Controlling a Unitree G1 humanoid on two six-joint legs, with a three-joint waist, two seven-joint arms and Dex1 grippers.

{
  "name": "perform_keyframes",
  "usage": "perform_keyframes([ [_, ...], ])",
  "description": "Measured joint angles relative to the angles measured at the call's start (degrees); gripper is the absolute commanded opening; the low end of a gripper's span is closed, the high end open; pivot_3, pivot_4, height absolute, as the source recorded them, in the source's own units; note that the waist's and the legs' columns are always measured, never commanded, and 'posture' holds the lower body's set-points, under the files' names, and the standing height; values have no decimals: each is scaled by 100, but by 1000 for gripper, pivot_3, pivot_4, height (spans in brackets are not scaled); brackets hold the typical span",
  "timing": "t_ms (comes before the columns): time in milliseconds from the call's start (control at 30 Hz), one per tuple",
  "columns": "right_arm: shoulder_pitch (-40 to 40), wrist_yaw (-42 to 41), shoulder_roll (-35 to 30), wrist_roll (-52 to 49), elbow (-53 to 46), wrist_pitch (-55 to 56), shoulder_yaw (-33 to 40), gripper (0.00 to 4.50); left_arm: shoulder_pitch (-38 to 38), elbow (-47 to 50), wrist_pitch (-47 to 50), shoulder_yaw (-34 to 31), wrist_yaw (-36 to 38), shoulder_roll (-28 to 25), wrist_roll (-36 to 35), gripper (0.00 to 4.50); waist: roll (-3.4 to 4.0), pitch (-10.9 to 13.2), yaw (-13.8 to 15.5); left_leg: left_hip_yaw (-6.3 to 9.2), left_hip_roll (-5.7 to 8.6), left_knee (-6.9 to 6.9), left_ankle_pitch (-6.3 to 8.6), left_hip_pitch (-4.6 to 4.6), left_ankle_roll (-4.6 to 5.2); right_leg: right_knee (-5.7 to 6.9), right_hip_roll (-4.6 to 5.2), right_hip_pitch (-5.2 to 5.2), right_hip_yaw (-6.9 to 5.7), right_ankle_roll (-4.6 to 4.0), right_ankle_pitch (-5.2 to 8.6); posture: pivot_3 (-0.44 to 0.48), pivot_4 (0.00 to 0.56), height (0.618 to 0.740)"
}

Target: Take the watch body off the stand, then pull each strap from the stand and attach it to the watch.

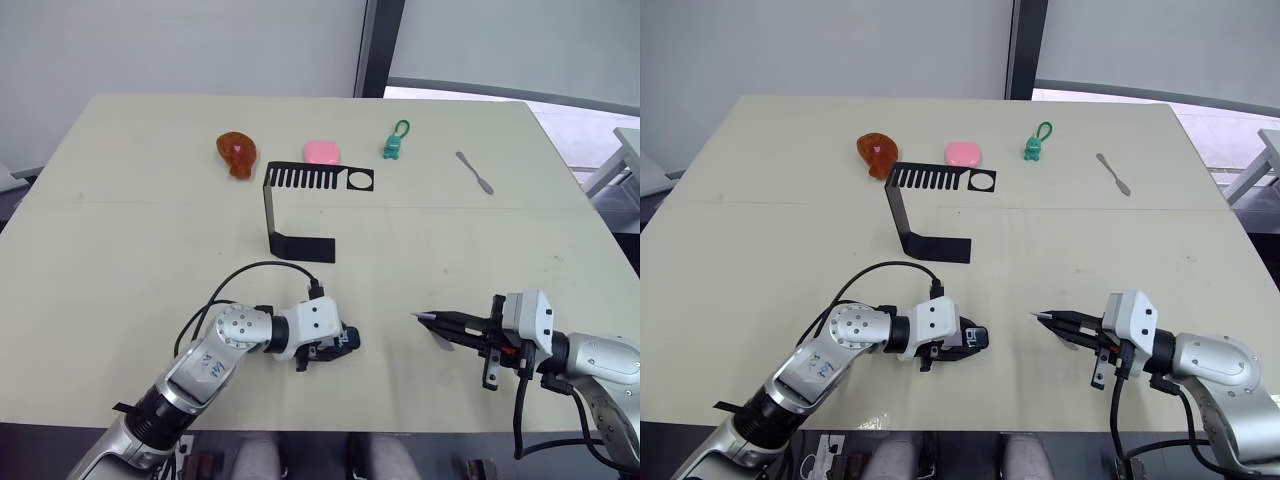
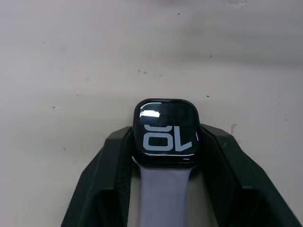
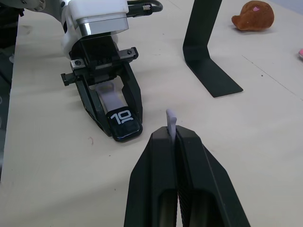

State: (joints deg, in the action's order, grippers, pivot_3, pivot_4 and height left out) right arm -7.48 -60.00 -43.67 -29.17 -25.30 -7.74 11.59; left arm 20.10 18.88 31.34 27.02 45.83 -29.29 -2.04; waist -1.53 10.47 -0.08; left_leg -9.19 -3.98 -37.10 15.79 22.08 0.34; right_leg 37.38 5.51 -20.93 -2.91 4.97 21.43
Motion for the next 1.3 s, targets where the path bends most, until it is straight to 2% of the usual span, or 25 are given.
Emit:
perform_keyframes([
  [233, -54, 85, 35, 0, -134, -10, -3, 0, -36, -70, -24, -40, -12, 67, -21, 1600, 2, -4, 0, 13, -1, 3, 4, -24, -1, -15, -1, 37, -6, -1, 1, 0, 150, 740],
  [367, -33, 160, 94, 21, -175, -8, -20, 0, -100, -117, 5, -228, 37, 130, -277, 1600, 2, -3, -6, 13, -4, 3, 5, -23, -1, -16, -2, 36, -7, -1, 1, 0, 150, 740],
  [500, 14, 342, 161, 220, -387, 64, -28, 0, -203, -45, 715, -958, 193, 144, -1073, 1600, 5, 0, -22, 14, -10, 1, 5, -8, -7, -6, -7, 17, -9, -3, 3, 0, 150, 740],
  [667, 116, 427, 170, 776, -661, 617, -153, 0, 2, 348, 2133, -2087, 398, 35, -2513, 1600, 5, 0, -12, 15, -4, -6, 4, 11, -9, 1, -6, -3, -9, 1, 5, 0, 150, 740],
  [833, 329, 589, 309, 1409, -771, 1176, -535, 0, 320, 274, 3426, -2711, 408, -88, -3572, 1600, 3, 1, -12, 15, 1, -7, 2, 12, -11, 7, -7, -8, -7, 5, 8, 0, 150, 740],
  [967, 468, 811, 438, 1878, -825, 1464, -885, 0, 609, 114, 4047, -2926, 261, -59, -4072, 1600, 3, 1, -14, 15, 4, -6, 1, 13, -13, 9, -7, -11, -5, 8, 10, 0, 150, 740],
  [1300, 501, 904, 493, 2224, -699, 2043, -1149, 0, 620, 43, 4439, -2929, -205, 139, -4432, 1600, 1, 2, -16, 15, 5, -8, 1, 14, -14, 10, -7, -11, -2, 7, 10, 0, 150, 740],
])
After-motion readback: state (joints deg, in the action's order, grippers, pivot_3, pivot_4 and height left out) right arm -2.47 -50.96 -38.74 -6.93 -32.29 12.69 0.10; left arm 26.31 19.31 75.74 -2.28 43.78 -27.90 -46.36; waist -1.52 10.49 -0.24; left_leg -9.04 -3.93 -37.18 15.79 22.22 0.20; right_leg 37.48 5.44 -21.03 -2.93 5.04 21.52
